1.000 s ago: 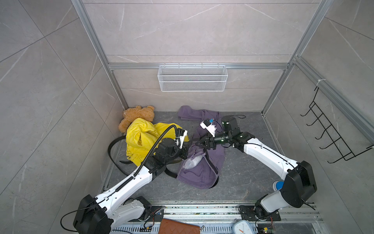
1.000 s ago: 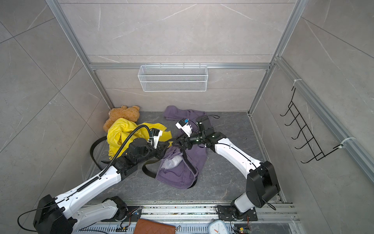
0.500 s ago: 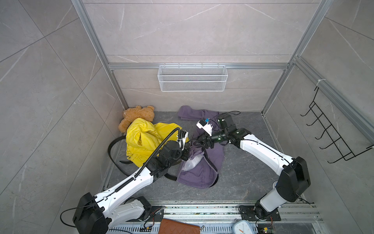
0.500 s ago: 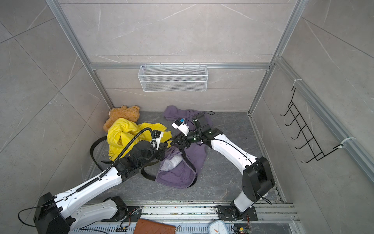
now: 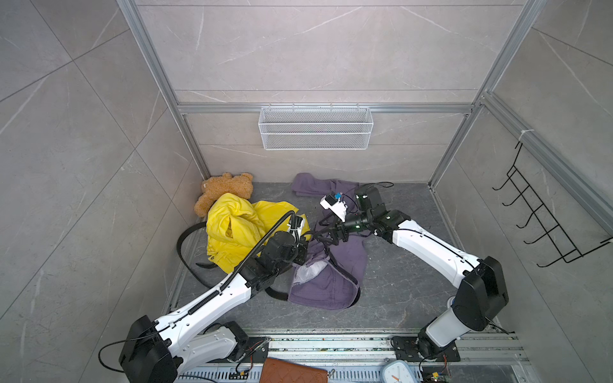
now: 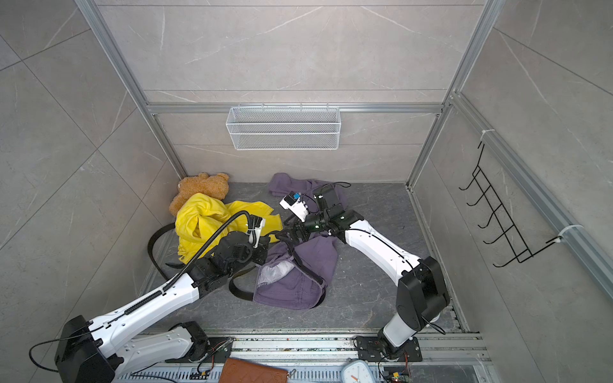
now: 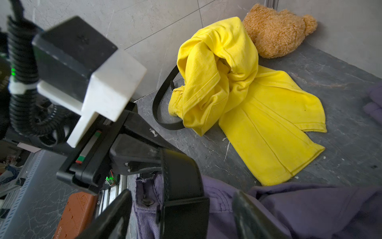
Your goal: Remove the belt from the trousers
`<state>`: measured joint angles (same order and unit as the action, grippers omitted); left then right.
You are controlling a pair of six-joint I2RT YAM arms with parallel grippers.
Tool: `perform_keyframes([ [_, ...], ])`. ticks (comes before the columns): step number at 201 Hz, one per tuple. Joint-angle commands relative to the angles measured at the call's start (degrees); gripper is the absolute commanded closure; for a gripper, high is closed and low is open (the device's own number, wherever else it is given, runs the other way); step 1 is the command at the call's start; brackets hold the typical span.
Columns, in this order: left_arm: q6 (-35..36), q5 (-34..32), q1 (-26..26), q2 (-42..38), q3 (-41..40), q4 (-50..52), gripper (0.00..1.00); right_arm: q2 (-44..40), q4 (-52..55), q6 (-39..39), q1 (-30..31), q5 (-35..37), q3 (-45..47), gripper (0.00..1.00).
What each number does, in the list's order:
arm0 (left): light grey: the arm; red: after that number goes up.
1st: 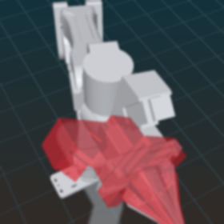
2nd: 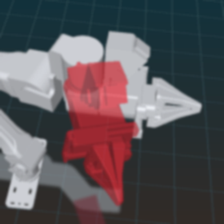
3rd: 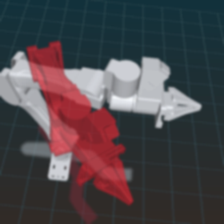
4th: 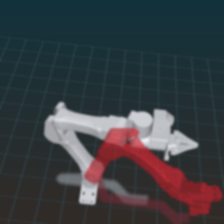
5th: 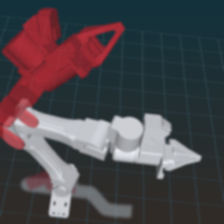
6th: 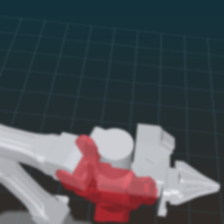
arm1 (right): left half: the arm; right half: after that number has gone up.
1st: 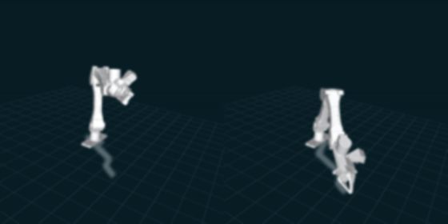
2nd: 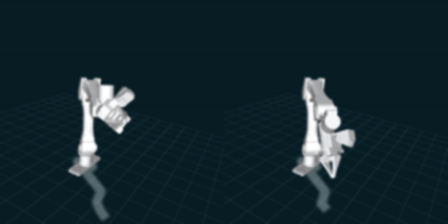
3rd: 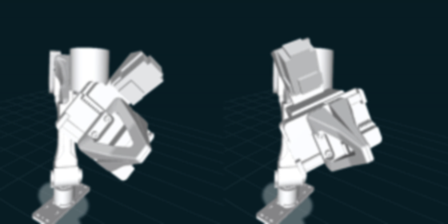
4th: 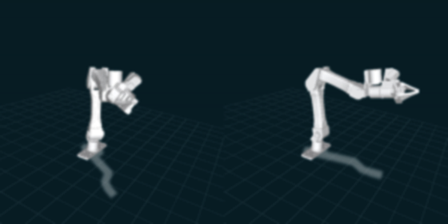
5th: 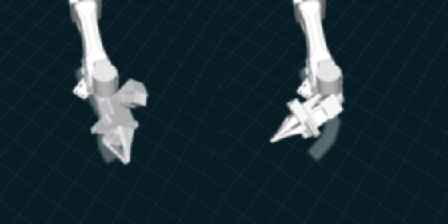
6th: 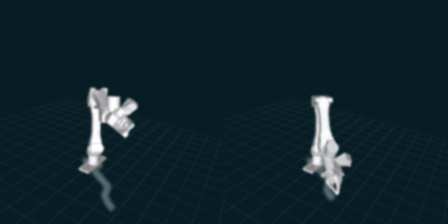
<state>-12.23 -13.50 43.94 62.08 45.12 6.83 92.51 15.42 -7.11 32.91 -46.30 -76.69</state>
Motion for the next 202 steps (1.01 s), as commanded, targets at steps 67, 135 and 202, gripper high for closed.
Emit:
perform_keyframes([
  [67, -0.4, -0.4, -0.2, -4.4, -0.3, -5.7, 1.00, 4.8, -7.2, 9.0, 0.4, -3.8, 2.3, 0.02],
  [135, -0.1, -0.3, -0.1, -4.4, -0.9, -6.6, 1.00, 4.9, -7.6, 8.8, 1.5, -3.9, 2.0, 0.18],
  [202, 0.2, -1.5, -0.2, -4.9, -1.1, -6.0, 1.00, 5.2, -4.5, 7.2, 1.5, -8.2, 0.9, 0.29],
])
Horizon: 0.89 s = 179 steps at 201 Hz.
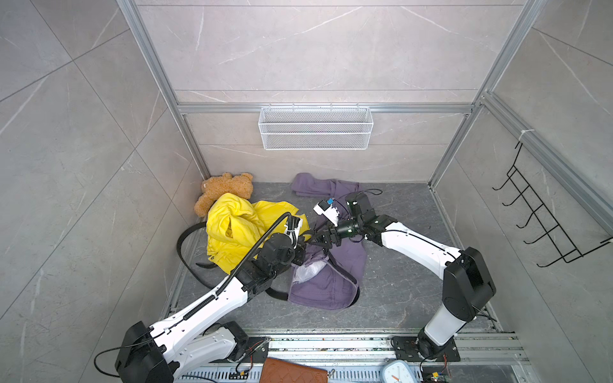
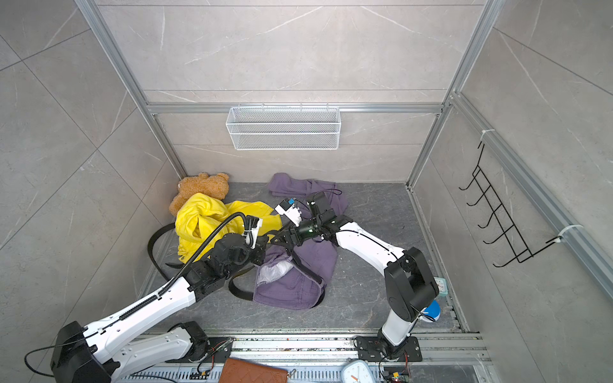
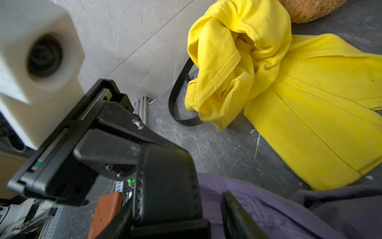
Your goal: Remove the belt from the trousers
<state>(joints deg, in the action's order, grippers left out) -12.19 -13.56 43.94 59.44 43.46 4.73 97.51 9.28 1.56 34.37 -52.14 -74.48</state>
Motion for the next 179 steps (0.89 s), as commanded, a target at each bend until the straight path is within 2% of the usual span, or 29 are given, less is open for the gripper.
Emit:
perform_keyframes([
  [1, 0.1, -1.4, -0.1, -2.2, 0.6, -3.9, 1.00, 0.1, 1.7, -1.5, 0.1, -2.4, -1.3, 0.28],
  [7, 0.2, -1.6, -0.1, -2.3, 0.5, -3.9, 1.00, 0.0, 2.0, -2.1, 0.2, -2.4, -1.1, 0.25],
  [21, 0.1, -1.8, -0.1, -2.4, 0.5, -3.8, 1.00, -0.4, 3.8, -3.5, 0.3, -1.5, -1.0, 0.24],
  [65, 0.0, -1.7, -0.1, -2.4, 0.8, -3.5, 1.00, -0.8, 6.7, -5.7, 0.5, 2.1, -1.4, 0.30],
  [158, -0.3, -1.4, -0.1, -1.8, 1.0, -3.1, 1.00, -3.1, -0.1, -4.3, 1.7, 4.2, 0.2, 0.33],
  [179, -0.4, -1.5, -0.1, -2.0, 0.8, -3.1, 1.00, -3.2, -0.2, -4.2, 1.7, 4.2, 0.0, 0.36],
])
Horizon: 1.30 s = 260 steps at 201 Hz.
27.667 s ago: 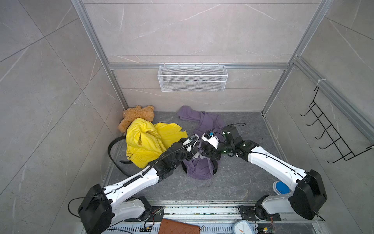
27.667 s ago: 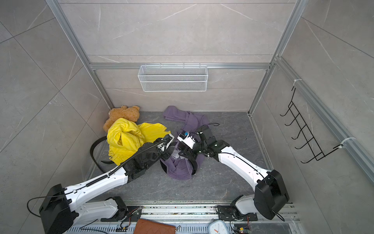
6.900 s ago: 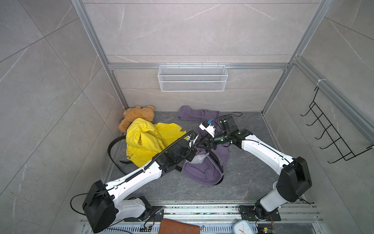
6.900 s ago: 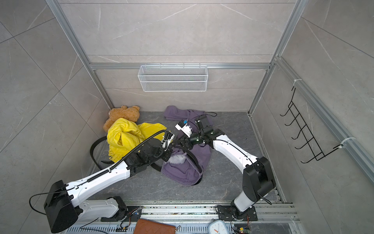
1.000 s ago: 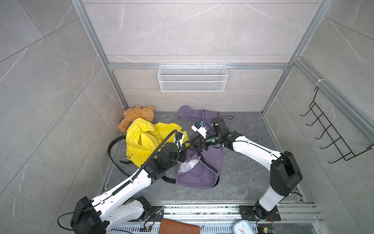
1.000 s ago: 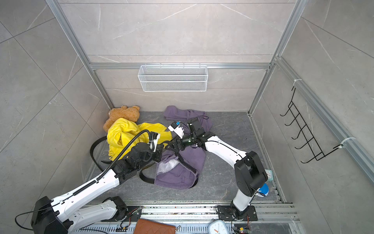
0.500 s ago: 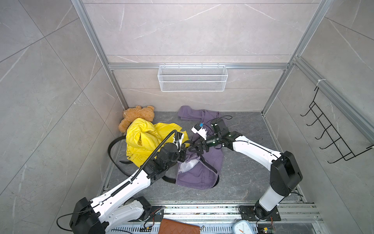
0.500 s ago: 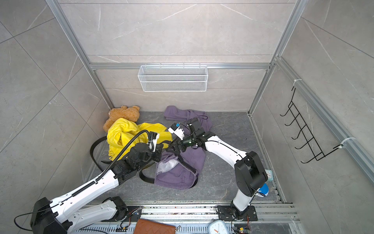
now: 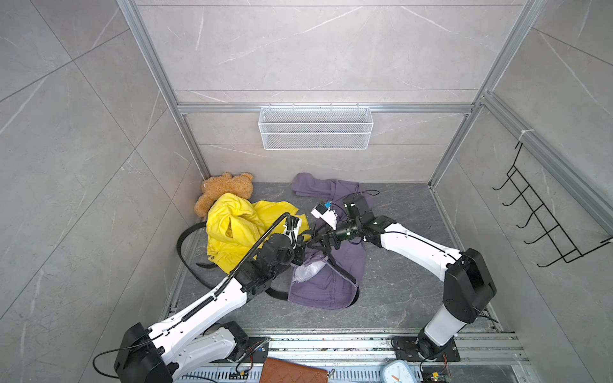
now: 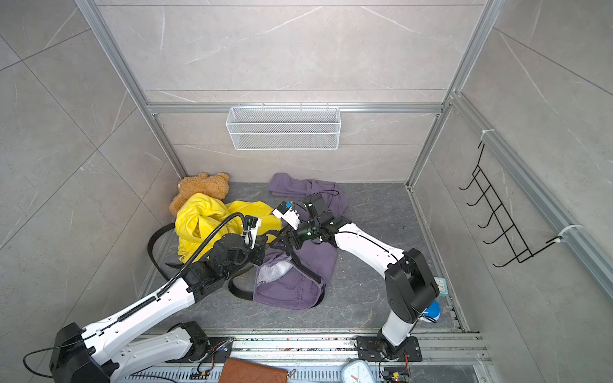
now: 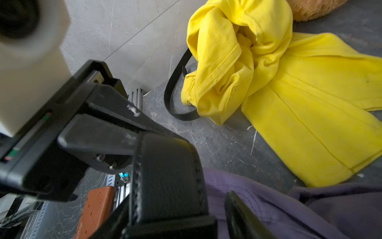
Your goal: Remove the belt from the trousers
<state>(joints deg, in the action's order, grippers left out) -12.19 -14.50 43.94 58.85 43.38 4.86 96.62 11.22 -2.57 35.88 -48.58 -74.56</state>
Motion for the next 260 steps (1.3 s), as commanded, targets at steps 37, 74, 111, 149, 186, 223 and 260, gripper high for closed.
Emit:
perform_keyframes([
  [37, -0.3, -0.9, -0.2, -1.9, 0.9, -3.0, 1.00, -2.0, -1.4, -0.5, 0.3, 0.3, 0.0, 0.41],
  [74, -0.2, -1.1, 0.0, -1.9, 0.7, -2.9, 1.00, -2.5, -1.0, -1.9, 0.8, -0.7, 0.8, 0.41],
  [111, -0.3, -1.4, -0.2, -2.1, 0.6, -3.0, 1.00, -2.3, 0.9, -3.1, 0.8, -0.6, 0.6, 0.40],
  [149, -0.3, -1.3, -0.1, -2.4, 0.7, -2.8, 1.00, -1.8, 0.9, -2.7, 0.8, 0.2, -0.1, 0.45],
  [186, -0.2, -1.3, -0.2, -2.5, 0.7, -2.7, 1.00, -1.7, 0.3, -2.0, 0.8, -0.2, -0.2, 0.58],
  [223, -0.2, -1.6, -0.1, -2.5, 0.6, -2.4, 1.00, -1.7, 0.3, -1.7, 0.8, -0.1, -0.2, 0.72],
  [260, -0.1, -4.3, -0.2, -2.9, -0.2, 0.3, 1.00, -2.7, 0.7, -1.7, 0.4, 1.4, 0.0, 0.86],
])
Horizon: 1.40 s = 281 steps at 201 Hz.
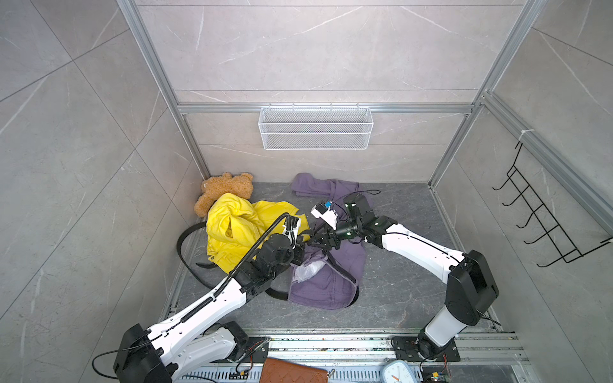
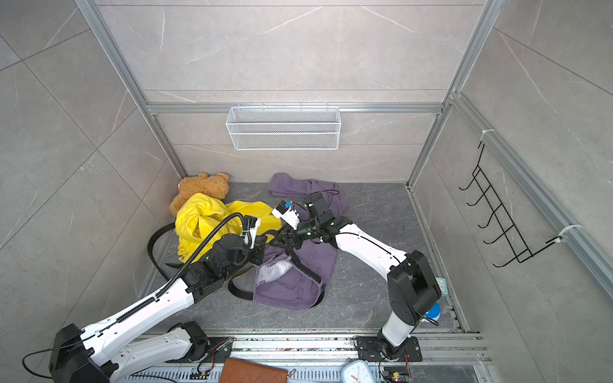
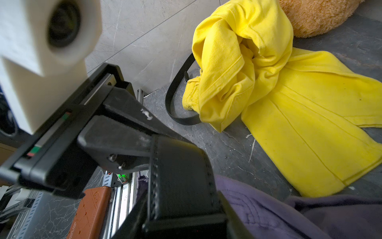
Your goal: Remove the belt from the trousers
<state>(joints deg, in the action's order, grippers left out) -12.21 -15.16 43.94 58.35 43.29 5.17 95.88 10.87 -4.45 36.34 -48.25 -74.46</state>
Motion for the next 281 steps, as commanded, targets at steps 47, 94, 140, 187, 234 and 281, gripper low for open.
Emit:
perform_keyframes([
  [47, -2.3, -7.4, -1.4, -3.4, -2.0, 5.2, 1.00, -4.0, -1.0, 2.8, -2.6, 1.9, 1.3, 0.93],
  [94, -6.0, -9.2, -5.1, -5.6, -3.3, 7.9, 1.00, -5.4, -3.5, 5.4, -5.3, 1.8, 4.0, 1.00],
  [140, -8.0, -10.3, -9.3, -6.8, -3.8, 11.9, 1.00, -6.8, -2.5, 6.3, -7.6, 2.5, 4.8, 1.00],
  [187, -10.7, -10.9, -11.1, -6.6, -4.8, 14.0, 1.00, -8.7, -5.9, 10.7, -10.4, 5.5, 7.5, 1.00],
  [234, -12.0, -11.6, -13.5, -8.4, -5.3, 15.7, 1.00, -10.3, -6.8, 12.2, -11.8, 8.8, 10.1, 1.00],
  [281, -12.1, -9.8, -15.3, -9.6, -5.3, 15.2, 1.00, -10.1, -6.4, 12.4, -12.2, 8.1, 10.1, 1.00],
])
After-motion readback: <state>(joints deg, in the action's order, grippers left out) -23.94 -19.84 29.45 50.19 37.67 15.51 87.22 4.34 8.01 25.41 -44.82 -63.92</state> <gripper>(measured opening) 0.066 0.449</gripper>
